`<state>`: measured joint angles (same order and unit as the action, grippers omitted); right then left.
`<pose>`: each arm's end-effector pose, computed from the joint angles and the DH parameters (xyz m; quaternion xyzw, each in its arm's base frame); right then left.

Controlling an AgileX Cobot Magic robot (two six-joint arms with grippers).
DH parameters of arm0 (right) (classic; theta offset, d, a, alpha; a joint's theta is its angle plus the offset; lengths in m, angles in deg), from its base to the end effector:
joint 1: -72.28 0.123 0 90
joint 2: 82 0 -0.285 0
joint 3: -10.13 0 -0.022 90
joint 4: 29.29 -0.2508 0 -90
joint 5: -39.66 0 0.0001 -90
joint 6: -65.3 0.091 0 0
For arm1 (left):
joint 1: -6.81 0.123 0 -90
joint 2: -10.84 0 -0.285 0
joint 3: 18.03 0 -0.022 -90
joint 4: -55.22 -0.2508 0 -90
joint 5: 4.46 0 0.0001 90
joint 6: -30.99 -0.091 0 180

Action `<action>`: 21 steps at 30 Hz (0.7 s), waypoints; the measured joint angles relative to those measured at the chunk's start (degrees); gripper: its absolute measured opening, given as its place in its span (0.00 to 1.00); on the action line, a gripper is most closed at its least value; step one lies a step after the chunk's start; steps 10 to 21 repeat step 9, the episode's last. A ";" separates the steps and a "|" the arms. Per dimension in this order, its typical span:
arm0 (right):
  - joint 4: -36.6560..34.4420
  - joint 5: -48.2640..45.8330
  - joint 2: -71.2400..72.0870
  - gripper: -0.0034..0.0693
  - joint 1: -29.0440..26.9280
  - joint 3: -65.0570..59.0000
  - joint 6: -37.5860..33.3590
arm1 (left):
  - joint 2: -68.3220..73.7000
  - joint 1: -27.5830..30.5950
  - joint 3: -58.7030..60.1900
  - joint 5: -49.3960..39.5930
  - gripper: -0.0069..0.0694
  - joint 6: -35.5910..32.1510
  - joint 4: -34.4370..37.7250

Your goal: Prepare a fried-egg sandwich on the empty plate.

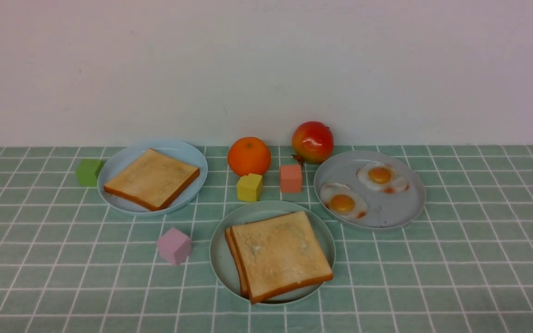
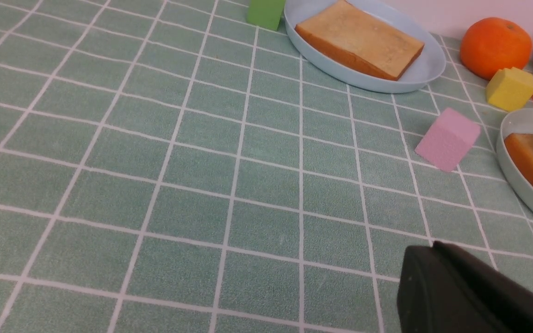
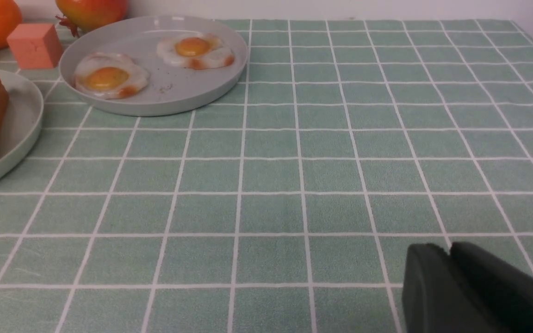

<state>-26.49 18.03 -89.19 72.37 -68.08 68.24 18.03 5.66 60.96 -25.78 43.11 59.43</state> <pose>0.0524 -0.0016 0.1740 0.0071 0.8038 -0.0050 0.5948 0.0527 -0.0035 0.1700 -0.0966 0.8003 -0.0991 0.5834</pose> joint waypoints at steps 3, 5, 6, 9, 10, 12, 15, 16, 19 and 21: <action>0.00 0.00 0.00 0.16 0.00 0.00 0.00 | 0.00 0.00 0.00 0.00 0.08 0.00 0.00; 0.00 0.00 0.00 0.17 0.00 0.00 0.00 | 0.00 0.00 0.00 0.00 0.08 0.00 0.00; 0.00 0.00 0.00 0.17 0.00 0.00 0.00 | 0.00 0.00 0.00 0.00 0.08 0.00 0.00; 0.00 0.00 0.00 0.17 0.00 0.00 0.00 | 0.00 0.00 0.00 0.00 0.08 0.00 0.00; 0.00 0.00 0.00 0.17 0.00 0.00 0.00 | 0.00 0.00 0.00 0.00 0.08 0.00 0.00; 0.00 0.00 0.00 0.17 0.00 0.00 0.00 | 0.00 0.00 0.00 0.00 0.08 0.00 0.00; 0.00 0.00 0.00 0.17 0.00 0.00 0.00 | 0.00 0.00 0.00 0.00 0.08 0.00 0.00; 0.00 0.00 0.00 0.17 0.00 0.00 0.00 | 0.00 0.00 0.00 0.00 0.08 0.00 0.00; 0.00 0.00 0.00 0.17 0.00 0.00 0.00 | 0.00 0.00 0.00 0.00 0.08 0.00 0.00; 0.00 0.00 0.00 0.17 0.00 0.00 0.00 | 0.00 0.00 0.00 0.00 0.08 0.00 0.00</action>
